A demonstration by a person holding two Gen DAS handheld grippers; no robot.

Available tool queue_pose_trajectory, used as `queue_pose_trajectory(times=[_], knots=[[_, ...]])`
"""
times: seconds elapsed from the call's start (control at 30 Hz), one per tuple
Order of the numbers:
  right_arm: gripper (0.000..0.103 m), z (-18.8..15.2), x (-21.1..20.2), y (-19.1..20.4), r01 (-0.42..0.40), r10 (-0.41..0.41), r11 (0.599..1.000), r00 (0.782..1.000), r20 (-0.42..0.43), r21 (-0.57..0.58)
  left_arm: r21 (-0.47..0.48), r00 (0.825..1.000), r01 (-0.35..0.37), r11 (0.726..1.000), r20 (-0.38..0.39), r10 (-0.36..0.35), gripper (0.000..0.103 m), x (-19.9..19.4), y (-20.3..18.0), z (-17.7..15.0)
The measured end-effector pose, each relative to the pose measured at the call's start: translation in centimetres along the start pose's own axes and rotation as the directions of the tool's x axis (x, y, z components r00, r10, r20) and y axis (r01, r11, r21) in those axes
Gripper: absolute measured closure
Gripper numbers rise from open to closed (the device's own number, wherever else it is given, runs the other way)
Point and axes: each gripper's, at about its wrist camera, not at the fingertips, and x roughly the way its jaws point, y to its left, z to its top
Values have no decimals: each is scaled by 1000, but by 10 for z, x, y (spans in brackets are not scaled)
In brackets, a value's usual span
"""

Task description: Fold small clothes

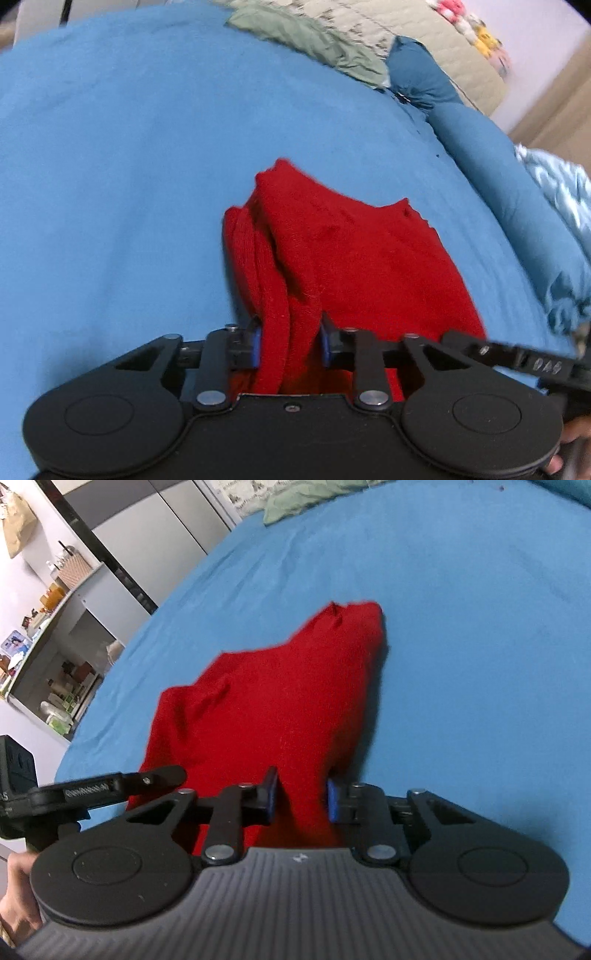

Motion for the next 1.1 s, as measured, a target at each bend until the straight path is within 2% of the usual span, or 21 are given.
queue_pose_trajectory(times=[0.1,0.2,0.33,0.43,0.53,0.63,0.77,0.83,0.87,0.9,0.93,0.97,1.1], knots=[[66,3,-27,11,-25,26,999,999,40,-22,30,999,29,999,37,-30,78,-23,-19,2],[66,0,-74,16,-49,54,997,996,76,-60,72,996,52,996,71,-57,78,-61,-48,-7],[65,-27,-149,-3,-82,85,996,994,63,-47,67,990,115,991,69,-120,78,-109,-82,-48],[65,-59,-185,-25,-57,59,997,997,42,-55,106,991,116,988,50,-122,78,-116,-106,-94],[65,-99,-198,-51,-6,6,1000,1000,10,-23,113,993,118,987,0,-119,78,-102,-120,-138],[64,-132,-192,-77,41,-41,999,999,-17,17,129,998,67,989,-32,-63,77,-84,-126,-170],[63,-150,-193,-91,26,-27,999,999,23,41,174,1000,26,984,-2,-26,73,-88,-131,-176],[53,-147,-199,-86,44,-46,999,998,44,32,199,1000,-10,980,16,7,68,-91,-143,-174],[46,-146,-203,-82,60,-61,998,997,56,18,212,999,-36,977,33,30,58,-94,-146,-175],[31,-148,-211,-81,67,-68,998,995,74,6,224,998,-58,973,51,48,44,-100,-145,-176],[22,-151,-220,-80,75,-74,997,992,98,-6,233,996,-79,969,69,64,38,-104,-145,-179],[20,-152,-224,-78,89,-86,996,990,107,-18,241,993,-97,966,83,79,34,-106,-143,-183],[19,-164,-222,-83,167,-162,981,985,57,-99,258,987,-160,953,67,148,34,-97,-132,-201]])
